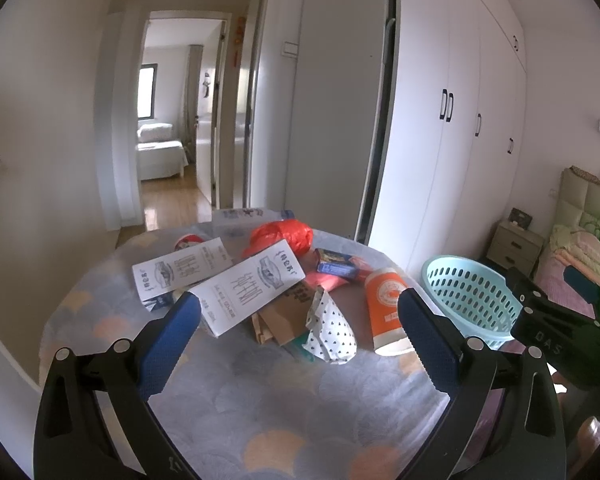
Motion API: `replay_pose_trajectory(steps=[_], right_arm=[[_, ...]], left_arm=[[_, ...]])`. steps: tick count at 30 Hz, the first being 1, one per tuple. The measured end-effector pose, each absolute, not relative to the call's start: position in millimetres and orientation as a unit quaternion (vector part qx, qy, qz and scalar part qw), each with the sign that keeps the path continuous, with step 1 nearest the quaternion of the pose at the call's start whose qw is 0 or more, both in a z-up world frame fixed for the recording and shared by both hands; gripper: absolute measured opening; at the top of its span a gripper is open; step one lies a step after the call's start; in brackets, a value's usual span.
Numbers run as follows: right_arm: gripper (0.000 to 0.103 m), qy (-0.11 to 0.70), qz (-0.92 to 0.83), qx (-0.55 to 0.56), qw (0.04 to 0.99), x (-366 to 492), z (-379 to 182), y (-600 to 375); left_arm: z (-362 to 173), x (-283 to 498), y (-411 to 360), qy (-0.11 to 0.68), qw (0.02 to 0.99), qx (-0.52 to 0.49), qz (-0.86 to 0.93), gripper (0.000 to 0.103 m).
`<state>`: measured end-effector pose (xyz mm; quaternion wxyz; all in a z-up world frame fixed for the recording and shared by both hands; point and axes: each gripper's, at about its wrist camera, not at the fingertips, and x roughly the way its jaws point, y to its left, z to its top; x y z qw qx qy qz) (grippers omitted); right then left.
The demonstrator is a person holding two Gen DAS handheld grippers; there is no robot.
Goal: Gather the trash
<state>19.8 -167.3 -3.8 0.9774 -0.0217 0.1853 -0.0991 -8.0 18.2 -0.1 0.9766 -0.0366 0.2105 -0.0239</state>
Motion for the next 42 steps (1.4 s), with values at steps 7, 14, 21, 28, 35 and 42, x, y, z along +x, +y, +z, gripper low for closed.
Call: replay_pose_trajectory(steps=[7, 14, 21, 28, 35, 42], right_arm=[[0.095, 0.186, -0.096, -0.025, 0.977, 22.3, -4.9, -163.4], [0.092, 0.192, -0.090, -0.028, 0.977, 26.8, -4.6, -159.5], [0.092, 0.196, -0.079, -0.028, 0.977, 30.9, -5.2, -157.3], [0.088, 0.210, -0.062, -0.024, 0.975, 39.0, -8.3, -161.5], [0.070, 0.266, -0.022, 0.000, 0.964, 69.1, -28.4, -167.4], [0.070, 0.294, 0.008, 0.010, 0.956, 94.1, -44.0, -165.4]], left_arm=[[1.4, -7.1, 21.9, 0.211, 0.977, -0.040, -0.022, 0.095], [2.5, -3.5, 34.2, 0.212, 0.976, -0.046, -0.015, 0.095], [-0.4, 3.0, 51.3, 0.222, 0.974, -0.049, -0.008, 0.095], [-13.0, 26.5, 86.5, 0.257, 0.965, -0.049, -0.009, 0.095], [-27.1, 69.7, 105.3, 0.291, 0.955, -0.026, -0.045, 0.095], [-40.8, 119.7, 106.8, 0.331, 0.940, -0.013, -0.080, 0.089]])
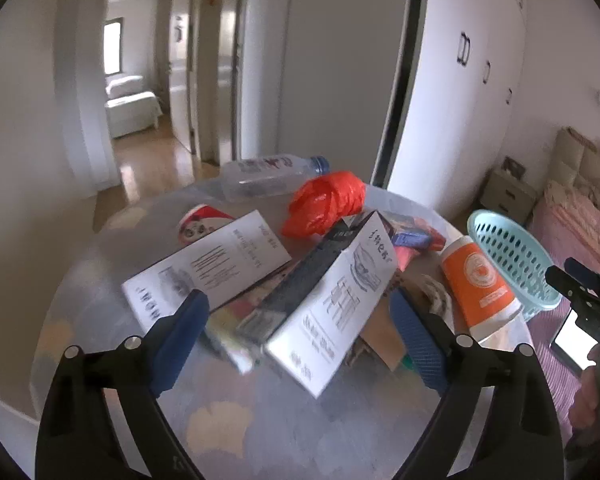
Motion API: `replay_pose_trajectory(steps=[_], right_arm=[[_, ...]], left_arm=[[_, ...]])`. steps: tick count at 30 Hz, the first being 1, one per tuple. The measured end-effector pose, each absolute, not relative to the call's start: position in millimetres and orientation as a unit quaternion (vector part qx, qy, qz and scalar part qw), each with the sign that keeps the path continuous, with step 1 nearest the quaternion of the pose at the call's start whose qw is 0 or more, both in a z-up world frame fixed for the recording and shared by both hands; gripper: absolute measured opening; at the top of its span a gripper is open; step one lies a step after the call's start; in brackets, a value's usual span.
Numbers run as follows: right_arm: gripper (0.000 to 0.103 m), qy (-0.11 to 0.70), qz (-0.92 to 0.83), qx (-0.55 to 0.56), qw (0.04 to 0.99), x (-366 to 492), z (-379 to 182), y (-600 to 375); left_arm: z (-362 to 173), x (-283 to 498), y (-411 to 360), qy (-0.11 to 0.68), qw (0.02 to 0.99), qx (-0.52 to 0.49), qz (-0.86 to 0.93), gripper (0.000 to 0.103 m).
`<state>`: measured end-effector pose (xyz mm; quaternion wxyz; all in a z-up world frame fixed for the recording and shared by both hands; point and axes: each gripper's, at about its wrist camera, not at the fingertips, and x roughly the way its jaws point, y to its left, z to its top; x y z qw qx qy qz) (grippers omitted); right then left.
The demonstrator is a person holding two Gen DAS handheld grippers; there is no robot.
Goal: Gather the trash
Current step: 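Grasp the orange paper cup with the right tool while the left grasps the white milk carton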
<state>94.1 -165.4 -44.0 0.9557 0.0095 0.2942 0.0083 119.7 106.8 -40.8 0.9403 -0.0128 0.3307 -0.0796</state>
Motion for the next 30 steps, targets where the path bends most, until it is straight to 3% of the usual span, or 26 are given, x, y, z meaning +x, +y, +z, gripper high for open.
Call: replay_pose_trajectory(steps=[6, 8, 17, 22, 30], right_arm=[[0.070, 0.337, 0.033, 0.035, 0.940, 116.3, -64.8, -164.1], [0.070, 0.350, 0.040, 0.039, 0.935, 121.3, -69.9, -163.8], [0.070, 0.389, 0.068, 0.054, 0.917, 142.0, -91.0, -156.5], [0.072, 0.400, 0.082, 0.075, 0.910, 151.7, -97.9, -155.0], [0.076, 0.419, 0.095, 0.102, 0.897, 166.1, -101.7, -154.3]], left_arm=[[-55.0, 144.9, 97.1, 0.370, 0.924, -0.003, -0.098, 0.083], [-61.0, 148.8, 90.1, 0.386, 0.917, 0.008, -0.097, 0.072], [-58.7, 123.1, 78.2, 0.393, 0.915, 0.021, -0.090, 0.051], [-65.7, 111.4, 74.2, 0.400, 0.911, 0.003, -0.100, 0.052], [-80.4, 124.4, 83.2, 0.412, 0.905, -0.042, -0.094, 0.068]])
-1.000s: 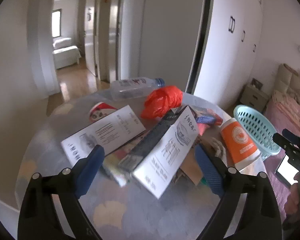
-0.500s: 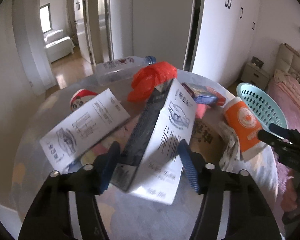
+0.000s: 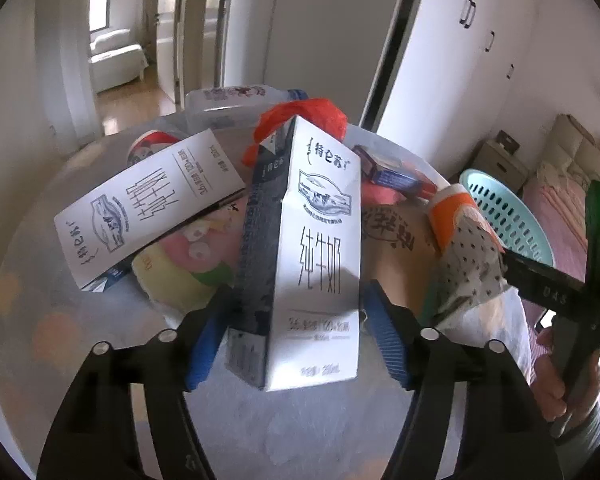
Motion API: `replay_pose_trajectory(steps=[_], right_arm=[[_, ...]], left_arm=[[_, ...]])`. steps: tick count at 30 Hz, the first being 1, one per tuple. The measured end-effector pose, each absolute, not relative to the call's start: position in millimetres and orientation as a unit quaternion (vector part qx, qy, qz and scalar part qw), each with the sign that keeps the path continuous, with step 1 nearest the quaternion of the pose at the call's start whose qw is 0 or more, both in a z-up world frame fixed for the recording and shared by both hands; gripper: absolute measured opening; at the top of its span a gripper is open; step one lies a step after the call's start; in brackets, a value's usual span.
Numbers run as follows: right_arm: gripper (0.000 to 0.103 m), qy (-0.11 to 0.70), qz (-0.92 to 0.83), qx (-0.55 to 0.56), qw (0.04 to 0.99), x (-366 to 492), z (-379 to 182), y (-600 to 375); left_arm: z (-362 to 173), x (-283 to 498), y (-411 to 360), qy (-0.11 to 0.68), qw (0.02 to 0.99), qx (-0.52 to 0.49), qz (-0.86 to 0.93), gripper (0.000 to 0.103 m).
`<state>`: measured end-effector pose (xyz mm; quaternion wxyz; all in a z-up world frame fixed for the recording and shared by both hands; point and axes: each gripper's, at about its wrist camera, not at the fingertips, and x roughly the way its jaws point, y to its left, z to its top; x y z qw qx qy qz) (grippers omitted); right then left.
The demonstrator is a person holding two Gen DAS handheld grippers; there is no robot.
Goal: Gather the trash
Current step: 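Grasp the orange paper cup with the right tool while the left grasps the white milk carton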
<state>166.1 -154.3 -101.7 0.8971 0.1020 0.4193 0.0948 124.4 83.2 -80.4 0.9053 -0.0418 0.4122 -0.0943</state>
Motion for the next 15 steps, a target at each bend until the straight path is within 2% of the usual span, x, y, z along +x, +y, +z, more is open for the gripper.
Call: replay_pose_trajectory(steps=[2, 7, 9, 11, 12, 15], right_arm=[[0.077, 0.423, 0.095, 0.101, 0.896, 167.2, -103.1, -152.9], [0.073, 0.421, 0.091, 0.087, 0.899, 165.0, -101.4, -148.0], [0.060, 0.408, 0.089, 0.080, 0.905, 160.1, -95.5, -146.6], [0.050, 0.393, 0.088, 0.068, 0.913, 153.5, -87.1, -145.7], [0.044, 0.387, 0.087, 0.061, 0.916, 150.7, -83.4, -144.4], [0.036, 0.371, 0.092, 0.039, 0.923, 143.3, -72.3, -137.1]], left_arm=[[-83.2, 126.1, 82.7, 0.417, 0.903, -0.045, -0.092, 0.075], [-91.4, 124.6, 76.9, 0.425, 0.900, -0.039, -0.094, 0.077], [-90.6, 122.3, 77.8, 0.422, 0.902, -0.040, -0.087, 0.073], [-87.8, 119.3, 79.9, 0.416, 0.905, -0.040, -0.082, 0.063], [-85.7, 117.2, 80.8, 0.412, 0.907, -0.041, -0.079, 0.063], [-82.8, 110.7, 82.5, 0.407, 0.909, -0.048, -0.075, 0.063]])
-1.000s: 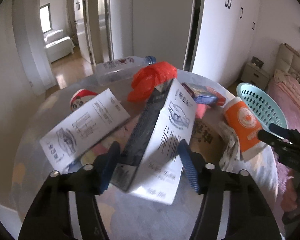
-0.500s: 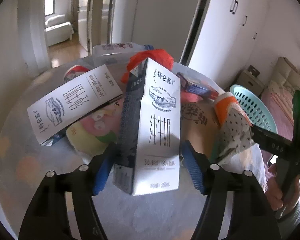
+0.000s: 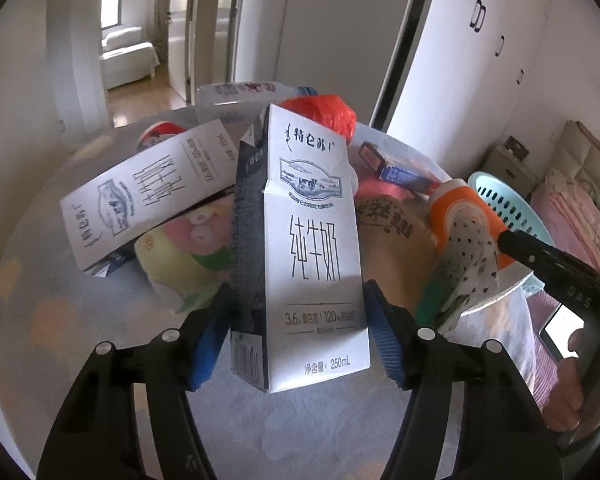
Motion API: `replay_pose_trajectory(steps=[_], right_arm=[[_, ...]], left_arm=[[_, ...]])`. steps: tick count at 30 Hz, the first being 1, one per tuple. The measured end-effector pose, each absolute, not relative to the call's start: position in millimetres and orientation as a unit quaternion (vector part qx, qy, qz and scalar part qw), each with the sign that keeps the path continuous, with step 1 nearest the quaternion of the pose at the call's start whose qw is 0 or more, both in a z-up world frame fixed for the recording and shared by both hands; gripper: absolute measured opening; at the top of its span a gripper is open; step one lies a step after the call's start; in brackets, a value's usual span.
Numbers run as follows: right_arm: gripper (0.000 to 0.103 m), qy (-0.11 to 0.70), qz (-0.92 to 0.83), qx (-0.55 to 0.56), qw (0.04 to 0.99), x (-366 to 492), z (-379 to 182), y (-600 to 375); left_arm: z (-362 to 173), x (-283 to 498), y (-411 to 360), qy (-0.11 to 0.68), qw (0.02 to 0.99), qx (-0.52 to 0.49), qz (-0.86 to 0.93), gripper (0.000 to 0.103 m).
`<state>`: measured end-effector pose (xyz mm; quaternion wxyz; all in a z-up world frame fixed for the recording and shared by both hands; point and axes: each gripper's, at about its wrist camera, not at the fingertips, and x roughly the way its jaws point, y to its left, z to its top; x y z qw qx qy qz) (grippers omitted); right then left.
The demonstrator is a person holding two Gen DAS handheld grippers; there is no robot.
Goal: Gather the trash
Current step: 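Grasp the orange paper cup with the right tool while the left grasps the white milk carton, then lift the orange cup and milk carton with both tools over the teal basket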
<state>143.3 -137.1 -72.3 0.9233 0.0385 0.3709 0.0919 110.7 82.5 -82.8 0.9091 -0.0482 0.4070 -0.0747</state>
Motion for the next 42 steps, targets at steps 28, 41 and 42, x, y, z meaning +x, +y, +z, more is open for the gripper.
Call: replay_pose_trajectory(steps=[28, 41, 42], right_arm=[[0.036, 0.421, 0.140, 0.119, 0.888, 158.8, -85.1, -114.4], [0.035, 0.356, 0.115, 0.110, 0.921, 129.5, -40.7, -155.8], [0.035, 0.357, 0.113, 0.111, 0.921, 130.5, -43.3, -156.8]], left_arm=[[-68.8, 73.2, 109.7, 0.358, 0.926, -0.090, -0.073, 0.062], [-45.8, 80.5, 90.4, 0.346, 0.929, -0.090, -0.092, 0.040], [-46.9, 78.7, 90.1, 0.347, 0.929, -0.089, -0.089, 0.040]])
